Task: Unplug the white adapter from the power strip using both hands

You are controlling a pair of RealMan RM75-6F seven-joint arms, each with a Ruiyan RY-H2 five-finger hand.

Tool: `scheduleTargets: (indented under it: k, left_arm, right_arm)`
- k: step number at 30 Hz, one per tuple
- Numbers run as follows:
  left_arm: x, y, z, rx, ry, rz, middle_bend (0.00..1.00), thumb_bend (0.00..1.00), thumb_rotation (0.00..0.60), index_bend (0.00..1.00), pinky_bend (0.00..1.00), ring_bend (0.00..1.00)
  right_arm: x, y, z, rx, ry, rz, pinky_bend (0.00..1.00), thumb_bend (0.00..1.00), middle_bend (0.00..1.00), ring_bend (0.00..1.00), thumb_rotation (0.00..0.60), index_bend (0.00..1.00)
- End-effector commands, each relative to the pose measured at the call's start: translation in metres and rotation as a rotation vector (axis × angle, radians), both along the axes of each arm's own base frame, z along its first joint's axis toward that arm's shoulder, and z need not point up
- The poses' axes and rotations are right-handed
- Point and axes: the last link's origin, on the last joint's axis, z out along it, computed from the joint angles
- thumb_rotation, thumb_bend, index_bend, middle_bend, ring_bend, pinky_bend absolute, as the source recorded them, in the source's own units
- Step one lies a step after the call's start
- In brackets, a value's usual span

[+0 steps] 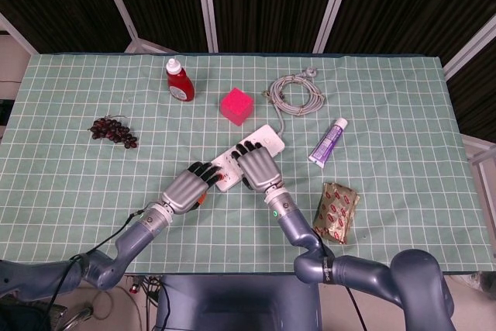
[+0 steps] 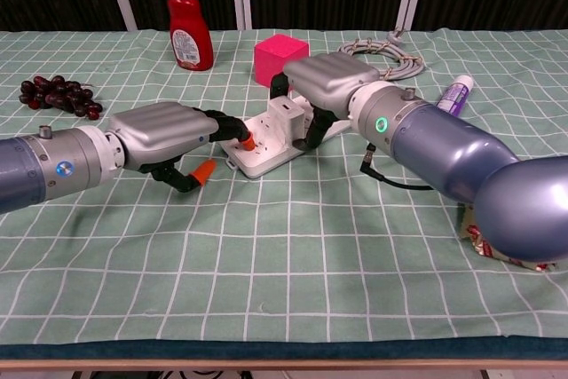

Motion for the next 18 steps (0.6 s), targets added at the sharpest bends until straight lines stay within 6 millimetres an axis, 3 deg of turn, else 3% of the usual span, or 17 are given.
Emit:
scheduleTargets:
  k: [1,18]
  left_arm:
    - [0.0001,0.0002,0.0005,0.001,-0.001,0.002,0.15,0.64,0.6,0.22,0.16,0.08]
    - [-0.0002,0.0002,0.0042,0.008,-0.005,0.005,0.15,0.64,0.6,0.22,0.16,0.08]
  right_arm:
    - [0.0004,0.0004,0.0022,-0.007,0.001,0.003,0.35,0.75,0.27,0.23,0.6,0.76]
    - [0.0074,0.0034,0.0083,-0.075,-0.08,0.005,0.35,0.76,0.28,0.23,0.6,0.78]
